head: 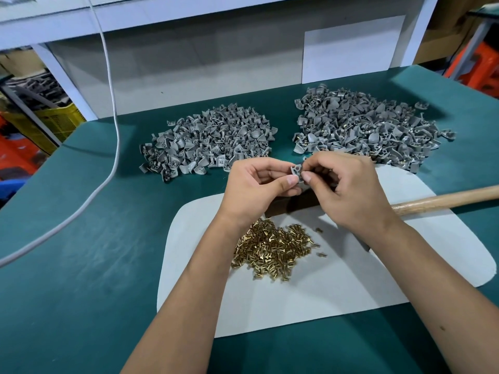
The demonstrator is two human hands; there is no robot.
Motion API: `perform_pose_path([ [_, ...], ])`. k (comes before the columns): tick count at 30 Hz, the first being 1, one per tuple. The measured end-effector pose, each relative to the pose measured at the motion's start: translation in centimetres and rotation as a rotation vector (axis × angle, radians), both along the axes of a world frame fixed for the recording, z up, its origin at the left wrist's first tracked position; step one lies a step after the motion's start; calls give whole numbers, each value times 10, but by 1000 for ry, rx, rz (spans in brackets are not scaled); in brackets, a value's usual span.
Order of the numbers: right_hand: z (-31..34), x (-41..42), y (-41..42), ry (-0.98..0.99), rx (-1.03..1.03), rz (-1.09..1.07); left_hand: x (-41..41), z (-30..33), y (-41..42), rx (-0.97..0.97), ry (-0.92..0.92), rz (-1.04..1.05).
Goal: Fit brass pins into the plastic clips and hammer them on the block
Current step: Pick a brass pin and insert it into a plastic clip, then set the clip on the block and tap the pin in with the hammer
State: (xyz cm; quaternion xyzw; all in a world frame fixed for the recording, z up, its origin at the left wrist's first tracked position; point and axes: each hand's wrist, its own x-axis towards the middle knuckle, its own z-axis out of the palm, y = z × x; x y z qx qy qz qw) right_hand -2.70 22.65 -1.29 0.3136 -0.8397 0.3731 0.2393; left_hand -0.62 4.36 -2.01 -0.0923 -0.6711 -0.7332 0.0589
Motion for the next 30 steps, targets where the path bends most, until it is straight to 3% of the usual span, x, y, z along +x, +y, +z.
perform_pose_path([
  [6,5,0,3,-1,35,5,1,0,4,-108,75,49],
  [9,15,-1,9,-58,67,21,-1,-3,7,-341,175,215],
  [13,36,-15,52,-294,293,-4,-4,-8,4,-634,184,309],
  [18,41,-21,107,-673,582,66,-7,-9,-1,-636,131,333],
  [25,23,-16,100,-660,583,158,-7,-10,1,-610,81,267],
  [28,38,-13,101,-793,364,296,-9,-11,0,-603,53,240],
  [30,52,-13,92,-733,198,319,-10,-11,0,-597,43,234],
])
